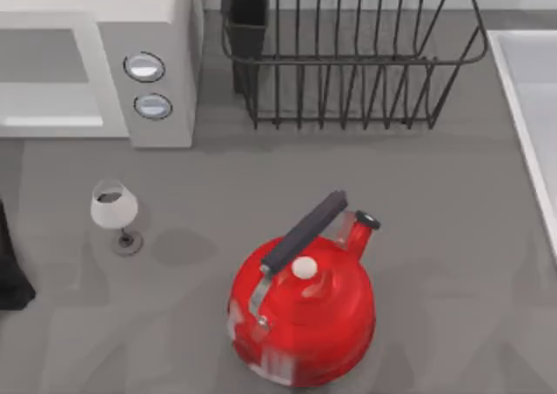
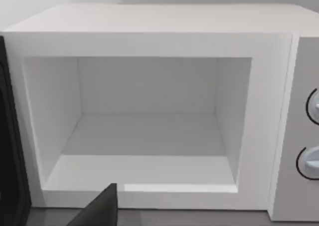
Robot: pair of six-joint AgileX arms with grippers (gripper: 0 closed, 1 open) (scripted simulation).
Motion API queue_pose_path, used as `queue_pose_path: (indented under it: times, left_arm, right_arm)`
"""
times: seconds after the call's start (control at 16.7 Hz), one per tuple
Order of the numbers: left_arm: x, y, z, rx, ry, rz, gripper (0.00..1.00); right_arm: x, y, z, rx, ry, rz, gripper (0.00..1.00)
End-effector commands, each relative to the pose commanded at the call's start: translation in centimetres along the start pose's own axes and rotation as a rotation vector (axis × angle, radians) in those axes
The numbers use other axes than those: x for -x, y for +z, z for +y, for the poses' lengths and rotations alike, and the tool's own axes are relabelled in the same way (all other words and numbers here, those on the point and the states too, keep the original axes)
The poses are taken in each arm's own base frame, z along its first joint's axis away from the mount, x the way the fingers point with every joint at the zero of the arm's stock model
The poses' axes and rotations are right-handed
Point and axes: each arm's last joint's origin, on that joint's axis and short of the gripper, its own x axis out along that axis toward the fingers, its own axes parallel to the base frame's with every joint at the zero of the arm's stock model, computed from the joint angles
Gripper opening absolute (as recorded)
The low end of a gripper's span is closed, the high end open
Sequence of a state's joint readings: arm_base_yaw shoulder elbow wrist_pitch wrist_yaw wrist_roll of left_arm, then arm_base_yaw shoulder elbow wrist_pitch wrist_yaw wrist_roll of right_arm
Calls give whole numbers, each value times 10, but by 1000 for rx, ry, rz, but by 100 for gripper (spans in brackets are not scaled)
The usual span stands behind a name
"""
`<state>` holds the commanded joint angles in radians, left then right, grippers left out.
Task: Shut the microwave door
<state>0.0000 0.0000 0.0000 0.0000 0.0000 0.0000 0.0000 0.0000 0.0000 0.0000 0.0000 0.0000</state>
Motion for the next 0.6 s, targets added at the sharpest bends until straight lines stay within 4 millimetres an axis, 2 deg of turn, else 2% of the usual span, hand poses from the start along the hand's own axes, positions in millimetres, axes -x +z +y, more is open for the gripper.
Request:
queue_pose_path:
  times: [0.06,0.6]
  left_arm:
    - [0,0,0,0,0,0,100]
    - [0,0,0,0,0,0,32]
  right_arm:
    - [0,0,0,0,0,0,100]
    - [0,0,0,0,0,0,100]
